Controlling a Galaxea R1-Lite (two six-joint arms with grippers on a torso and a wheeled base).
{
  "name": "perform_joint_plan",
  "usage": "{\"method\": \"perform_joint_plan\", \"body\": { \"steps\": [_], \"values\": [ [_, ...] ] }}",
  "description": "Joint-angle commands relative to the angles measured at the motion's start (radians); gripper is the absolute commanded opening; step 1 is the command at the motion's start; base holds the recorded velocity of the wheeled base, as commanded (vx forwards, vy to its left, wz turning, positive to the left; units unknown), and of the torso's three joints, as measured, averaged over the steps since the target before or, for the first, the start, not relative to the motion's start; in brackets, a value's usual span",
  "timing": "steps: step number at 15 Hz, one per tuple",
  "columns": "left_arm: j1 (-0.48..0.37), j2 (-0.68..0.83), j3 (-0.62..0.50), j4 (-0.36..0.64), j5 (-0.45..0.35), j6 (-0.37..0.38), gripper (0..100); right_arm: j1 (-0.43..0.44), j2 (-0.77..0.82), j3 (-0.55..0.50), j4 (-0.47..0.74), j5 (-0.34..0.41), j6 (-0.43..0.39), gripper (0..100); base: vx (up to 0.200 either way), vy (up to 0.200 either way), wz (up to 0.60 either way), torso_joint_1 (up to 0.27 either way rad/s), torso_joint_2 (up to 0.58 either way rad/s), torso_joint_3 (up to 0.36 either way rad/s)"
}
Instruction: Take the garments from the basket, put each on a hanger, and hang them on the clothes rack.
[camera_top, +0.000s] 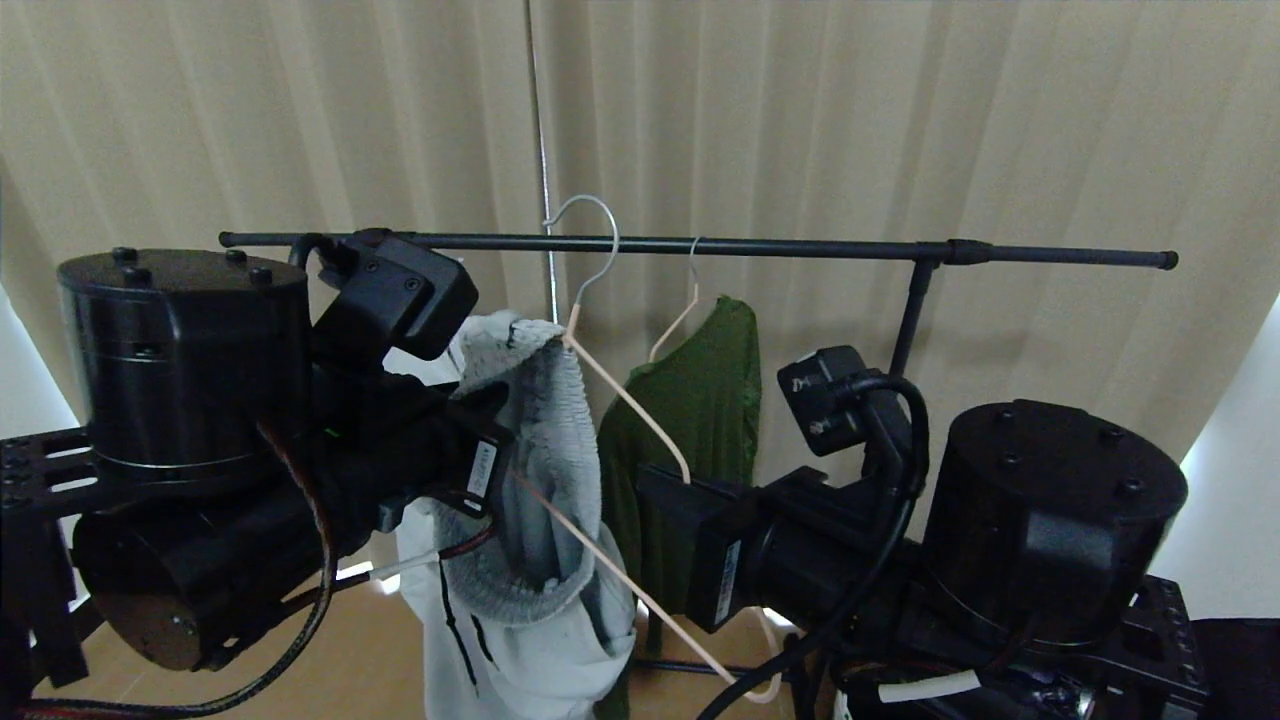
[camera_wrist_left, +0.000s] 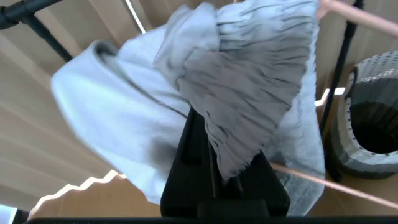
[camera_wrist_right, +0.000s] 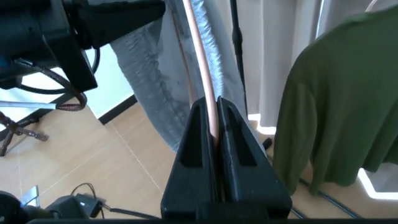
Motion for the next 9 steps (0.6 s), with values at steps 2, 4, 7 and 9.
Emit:
{"method": "perform_joint_plan", "body": {
  "steps": [2,4,7,9],
  "values": [
    [-0.018,-0.007,0.013,-0.002,0.001,0.001,100,0.0,-0.026,0.009,-0.004,0.0,-0.015,0,0.0,0.0,0.0,0.0,0.0,0.0],
    [-0.03,-0.013,0.011,-0.004,-0.001,0.002,100,0.0,-0.044,0.009,-0.004,0.0,-0.027,0,0.0,0.0,0.0,0.0,0.0,0.0],
    [-0.03,-0.039,0.04,-0.005,-0.001,0.013,100,-0.004,-0.067,0.01,-0.004,0.0,-0.044,0,0.0,0.0,0.0,0.0,0.0,0.0],
    [-0.032,-0.073,0.082,-0.007,-0.002,0.025,100,-0.038,-0.075,0.009,-0.004,0.0,-0.073,0,0.0,0.0,0.0,0.0,0.0,0.0]
  ]
}}
